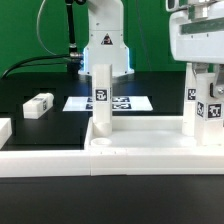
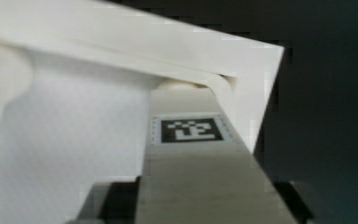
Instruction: Assemble desk
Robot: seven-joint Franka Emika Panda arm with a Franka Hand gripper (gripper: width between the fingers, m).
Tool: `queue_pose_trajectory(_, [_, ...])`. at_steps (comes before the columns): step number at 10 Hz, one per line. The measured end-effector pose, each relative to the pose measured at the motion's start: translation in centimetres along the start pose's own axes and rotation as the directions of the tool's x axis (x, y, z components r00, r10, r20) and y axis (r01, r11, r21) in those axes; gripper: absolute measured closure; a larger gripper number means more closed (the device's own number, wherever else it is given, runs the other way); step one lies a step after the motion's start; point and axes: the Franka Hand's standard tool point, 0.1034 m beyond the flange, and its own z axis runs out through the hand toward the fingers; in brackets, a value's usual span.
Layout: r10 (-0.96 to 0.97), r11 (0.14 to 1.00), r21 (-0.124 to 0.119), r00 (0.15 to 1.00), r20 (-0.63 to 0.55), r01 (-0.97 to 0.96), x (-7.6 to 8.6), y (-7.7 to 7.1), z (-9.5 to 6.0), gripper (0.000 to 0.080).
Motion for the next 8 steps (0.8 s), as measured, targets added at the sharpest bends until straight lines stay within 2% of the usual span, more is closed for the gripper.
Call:
queue_pose_trajectory(1, [0.087,0.996,-0.001,0.996,0.003,-0.087,-0.24,-0.05,-0.06,0.0509])
queue_pose_trajectory(3, [0.105,0.995,0.0,0.995,0.002,-0.105,-0.23,-0.07,-0.02,0.0509])
queue_pose_trajectory(4, [0.08,0.997,0.0,0.997,0.002,-0.08,-0.23,-0.08,-0.02,0.0426])
queue_pose_trajectory(5, [0.016,1.0,-0.001,1.0,-0.009,-0.016,-0.23,-0.07,-0.05,0.0426])
queue_pose_trajectory(6, [-0.187,0.982,-0.008,0.982,-0.037,0.187,-0.36,-0.06,-0.11,0.0224])
queue_pose_trajectory(7, [-0.338,0.941,-0.012,0.941,-0.034,0.338,-0.55,-0.04,-0.07,0.0172])
queue_pose_trajectory(8, [-0.495,0.868,-0.002,0.868,-0.04,0.496,-0.68,-0.24,-0.09,0.0155])
